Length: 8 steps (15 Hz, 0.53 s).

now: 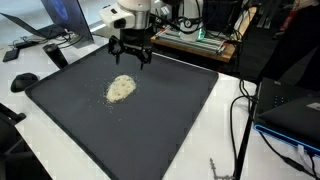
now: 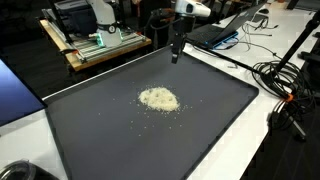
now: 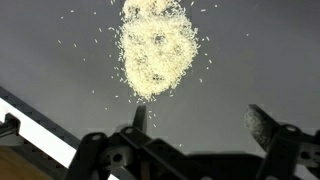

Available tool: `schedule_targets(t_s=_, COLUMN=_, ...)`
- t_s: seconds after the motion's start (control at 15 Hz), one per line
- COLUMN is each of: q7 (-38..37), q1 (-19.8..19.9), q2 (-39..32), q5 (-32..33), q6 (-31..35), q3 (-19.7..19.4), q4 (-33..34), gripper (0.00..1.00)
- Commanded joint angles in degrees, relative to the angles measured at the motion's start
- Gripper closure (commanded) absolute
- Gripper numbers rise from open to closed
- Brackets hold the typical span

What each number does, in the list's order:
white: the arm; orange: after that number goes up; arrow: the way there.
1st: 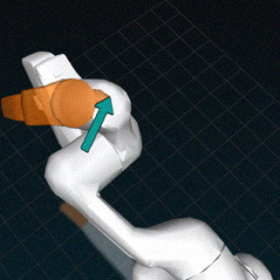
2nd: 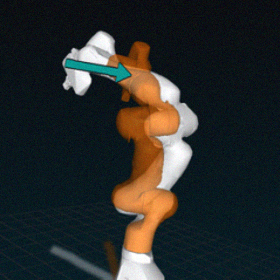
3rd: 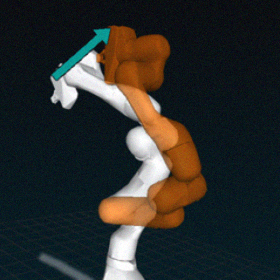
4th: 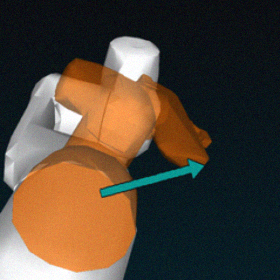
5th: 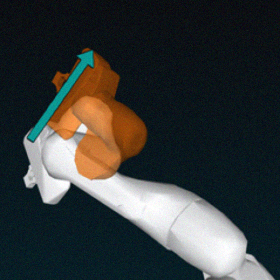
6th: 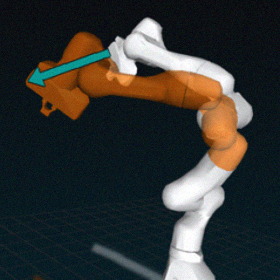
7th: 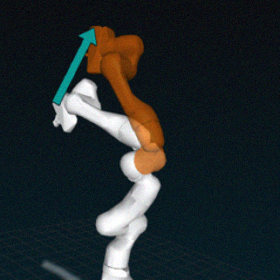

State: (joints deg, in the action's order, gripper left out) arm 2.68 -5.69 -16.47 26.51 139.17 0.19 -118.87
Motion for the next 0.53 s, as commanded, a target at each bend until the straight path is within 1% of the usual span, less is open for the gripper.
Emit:
schedule_targets(t_s=0.0, q7=0.0, q1=2.4, q2=5.3, q5=-2.4, q6=6.4, q3=-0.6, q4=-7.7, gripper=0.0)
schedule_targets(t_s=0.13, q7=3.3, q1=4.7, q2=6.7, q5=-6.3, q6=10.1, q3=-0.1, q4=-10.6, gripper=0.0)
schedule_targets(t_s=0.27, q7=7.4, q1=6.9, q2=7.9, q5=-11.7, q6=13.5, q3=0.3, q4=-13.2, gripper=0.0)
schedule_targets(t_s=0.47, q7=16.0, q1=9.9, q2=8.4, q5=-22.0, q6=15.7, q3=1.6, q4=-14.9, gripper=0.0)
